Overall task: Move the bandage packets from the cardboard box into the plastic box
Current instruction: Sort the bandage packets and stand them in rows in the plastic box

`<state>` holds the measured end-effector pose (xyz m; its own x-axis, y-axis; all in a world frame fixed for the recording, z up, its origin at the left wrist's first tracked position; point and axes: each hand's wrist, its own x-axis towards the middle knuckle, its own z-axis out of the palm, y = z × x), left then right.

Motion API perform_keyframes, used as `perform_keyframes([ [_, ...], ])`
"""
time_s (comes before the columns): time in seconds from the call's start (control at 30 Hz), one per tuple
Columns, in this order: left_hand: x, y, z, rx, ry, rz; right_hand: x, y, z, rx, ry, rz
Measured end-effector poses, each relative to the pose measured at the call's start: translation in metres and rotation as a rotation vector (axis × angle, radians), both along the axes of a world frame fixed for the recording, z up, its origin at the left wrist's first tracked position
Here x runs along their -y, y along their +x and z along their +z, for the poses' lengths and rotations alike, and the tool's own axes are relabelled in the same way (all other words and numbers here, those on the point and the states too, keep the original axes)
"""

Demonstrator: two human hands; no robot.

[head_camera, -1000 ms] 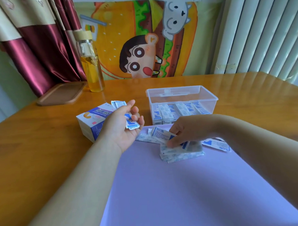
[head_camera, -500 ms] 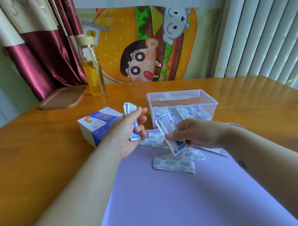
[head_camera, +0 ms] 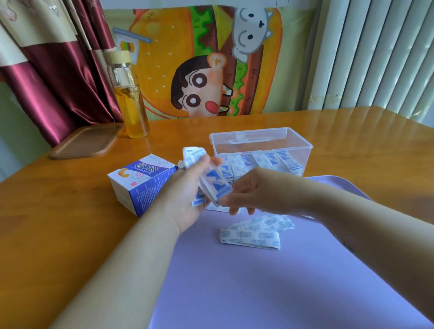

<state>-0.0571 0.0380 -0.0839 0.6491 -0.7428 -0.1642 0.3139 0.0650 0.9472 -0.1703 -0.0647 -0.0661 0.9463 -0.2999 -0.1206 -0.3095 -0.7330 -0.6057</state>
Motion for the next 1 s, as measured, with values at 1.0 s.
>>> perform_keyframes([
  [1.0, 0.001, 0.015, -0.023, 0.431, 0.350, -0.150, 0.042, 0.016, -0.012, -0.065, 0.303, -0.113],
])
